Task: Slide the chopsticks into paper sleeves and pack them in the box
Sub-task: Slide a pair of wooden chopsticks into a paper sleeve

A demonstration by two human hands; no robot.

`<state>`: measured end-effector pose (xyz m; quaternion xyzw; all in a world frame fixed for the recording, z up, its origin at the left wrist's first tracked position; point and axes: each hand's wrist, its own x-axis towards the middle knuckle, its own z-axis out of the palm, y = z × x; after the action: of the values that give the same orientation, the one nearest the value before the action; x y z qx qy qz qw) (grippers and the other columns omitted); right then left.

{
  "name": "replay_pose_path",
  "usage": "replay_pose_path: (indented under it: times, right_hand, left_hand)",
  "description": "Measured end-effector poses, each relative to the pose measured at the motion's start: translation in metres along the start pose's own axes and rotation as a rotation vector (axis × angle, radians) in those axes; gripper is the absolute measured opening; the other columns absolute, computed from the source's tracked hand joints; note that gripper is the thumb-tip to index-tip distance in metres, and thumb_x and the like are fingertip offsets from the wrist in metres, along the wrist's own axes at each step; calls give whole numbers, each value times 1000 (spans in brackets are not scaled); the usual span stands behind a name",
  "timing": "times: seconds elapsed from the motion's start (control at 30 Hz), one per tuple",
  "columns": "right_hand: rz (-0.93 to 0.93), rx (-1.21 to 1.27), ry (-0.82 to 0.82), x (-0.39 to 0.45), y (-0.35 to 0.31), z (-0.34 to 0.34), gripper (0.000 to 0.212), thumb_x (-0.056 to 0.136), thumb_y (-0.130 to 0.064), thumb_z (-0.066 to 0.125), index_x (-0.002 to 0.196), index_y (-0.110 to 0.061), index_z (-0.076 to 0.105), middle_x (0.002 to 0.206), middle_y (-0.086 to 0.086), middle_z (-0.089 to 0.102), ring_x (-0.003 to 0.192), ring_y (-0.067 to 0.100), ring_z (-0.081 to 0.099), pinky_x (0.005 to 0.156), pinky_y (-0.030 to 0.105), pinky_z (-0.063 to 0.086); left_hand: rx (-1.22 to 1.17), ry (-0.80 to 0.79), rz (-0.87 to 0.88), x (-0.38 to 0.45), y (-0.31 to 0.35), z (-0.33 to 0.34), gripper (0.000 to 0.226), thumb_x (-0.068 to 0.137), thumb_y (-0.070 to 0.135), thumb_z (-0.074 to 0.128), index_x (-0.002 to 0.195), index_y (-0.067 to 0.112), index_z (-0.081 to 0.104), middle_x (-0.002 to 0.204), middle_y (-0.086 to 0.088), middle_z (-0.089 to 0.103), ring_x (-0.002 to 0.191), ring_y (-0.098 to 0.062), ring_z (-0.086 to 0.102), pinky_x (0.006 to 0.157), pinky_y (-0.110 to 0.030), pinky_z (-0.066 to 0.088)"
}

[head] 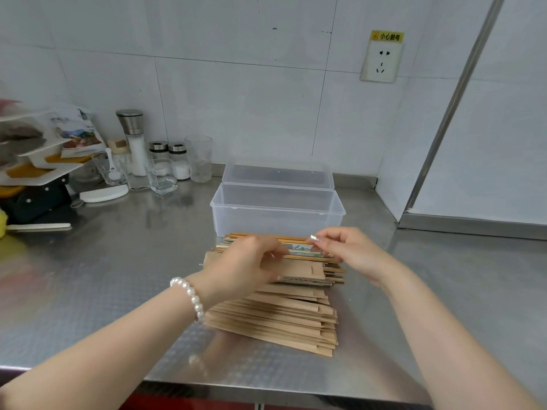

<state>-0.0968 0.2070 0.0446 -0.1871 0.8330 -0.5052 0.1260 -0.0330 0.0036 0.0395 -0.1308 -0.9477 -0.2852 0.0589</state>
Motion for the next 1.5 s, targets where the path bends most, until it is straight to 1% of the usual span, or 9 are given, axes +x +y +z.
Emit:
replay_pose_path:
  times: [0.1, 0.27, 0.4, 0.5, 0.6, 0.83, 1.03, 1.3, 1.5]
  right_hand:
    - [28, 53, -14, 15, -10, -1, 19, 88, -31, 59, 90, -16, 70, 78, -2, 66, 70, 8, 53, 63, 21, 40]
    - [40, 204, -29, 40, -16, -2, 13, 79, 2, 66, 88, -8, 70, 72, 6, 69, 61, 14, 65, 57, 23, 52]
    - [66, 367, 32, 50, -13, 0, 15, 78, 8, 65, 84, -5, 68, 67, 9, 70, 56, 19, 67, 48, 21, 52]
    - [44, 407, 69, 56, -6, 7, 13, 78, 8, 64, 83, -4, 67, 63, 10, 70, 54, 19, 67, 44, 20, 49]
    - [31, 395, 74, 57, -1, 10, 12, 78, 7, 65, 82, -4, 67, 65, 12, 70, 56, 22, 68, 44, 21, 49]
    - [65, 453, 47, 46, 5, -13, 19, 77, 10, 63, 88, -5, 68, 71, 11, 72, 56, 20, 68, 51, 24, 57]
    - [39, 316, 34, 47, 4, 4, 18, 75, 13, 65, 82, -3, 67, 60, 8, 68, 48, 19, 64, 42, 21, 51]
    - [38, 242, 178, 42, 4, -15, 13, 76, 7, 67, 75, -6, 66, 61, 9, 66, 43, 10, 57, 40, 18, 44]
    - [183, -390, 404, 35, 31, -59, 18, 76, -3, 70, 66, -18, 67, 66, 5, 67, 48, 13, 54, 42, 16, 39]
  left_hand:
    - [-34, 66, -14, 12, -1, -9, 36, 76, 15, 72, 109, 24, 62, 99, 11, 60, 96, -9, 55, 84, -17, 42]
    - [-15, 136, 7, 38, -8, -16, 37, 78, 13, 70, 112, 22, 61, 98, 11, 57, 93, -11, 55, 80, -18, 40]
    - [63, 194, 72, 54, -18, -8, 49, 71, 24, 76, 117, 20, 59, 107, 6, 61, 95, -11, 55, 87, -26, 43]
    - [165, 268, 182, 64, -20, 5, 44, 67, 36, 71, 107, 18, 66, 93, 2, 67, 85, -20, 63, 74, -38, 49]
    - [144, 288, 238, 70, -22, 12, 30, 67, 31, 67, 94, 19, 69, 81, 2, 67, 73, -20, 62, 64, -37, 49]
    - [65, 329, 206, 67, -35, 24, 37, 63, 19, 80, 98, 18, 68, 87, 7, 67, 79, -15, 61, 74, -33, 47]
    - [29, 325, 233, 61, -35, 26, 38, 62, 33, 76, 97, 21, 68, 83, 12, 63, 73, -3, 52, 68, -18, 39]
    - [-40, 331, 110, 57, -41, 14, 35, 64, 22, 81, 97, 21, 69, 83, 20, 56, 79, -2, 53, 71, -5, 36]
    - [74, 363, -1, 58, -59, 1, 35, 66, 20, 80, 99, 21, 68, 89, 12, 61, 82, -8, 52, 74, -20, 37]
